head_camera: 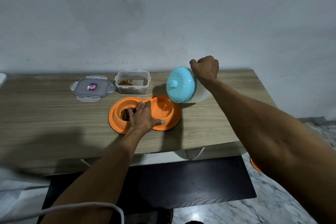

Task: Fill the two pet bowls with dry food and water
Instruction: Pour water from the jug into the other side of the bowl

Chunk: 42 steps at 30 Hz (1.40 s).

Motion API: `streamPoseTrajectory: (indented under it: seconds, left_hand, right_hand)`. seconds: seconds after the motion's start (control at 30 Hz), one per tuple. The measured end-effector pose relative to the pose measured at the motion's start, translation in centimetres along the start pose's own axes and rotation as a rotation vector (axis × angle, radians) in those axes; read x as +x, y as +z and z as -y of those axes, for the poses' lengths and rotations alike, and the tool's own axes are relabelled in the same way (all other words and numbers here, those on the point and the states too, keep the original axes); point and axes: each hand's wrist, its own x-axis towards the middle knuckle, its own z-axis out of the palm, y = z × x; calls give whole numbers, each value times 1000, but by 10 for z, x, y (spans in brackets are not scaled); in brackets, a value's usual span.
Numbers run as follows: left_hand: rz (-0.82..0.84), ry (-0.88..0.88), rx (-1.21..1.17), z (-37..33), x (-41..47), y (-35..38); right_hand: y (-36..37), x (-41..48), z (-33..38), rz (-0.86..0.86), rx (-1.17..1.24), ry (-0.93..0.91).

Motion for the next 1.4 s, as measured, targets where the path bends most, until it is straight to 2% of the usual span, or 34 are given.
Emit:
streamPoseTrajectory:
  seconds: [1.03, 1.4]
  left_hand:
    - [9, 6, -10, 0, -2, -2]
    - [3, -3, -12, -3, -4, -4]
  right_hand:
    - [-2, -1, 3, 29, -9, -2]
    - [-7, 2, -13, 18, 106, 220]
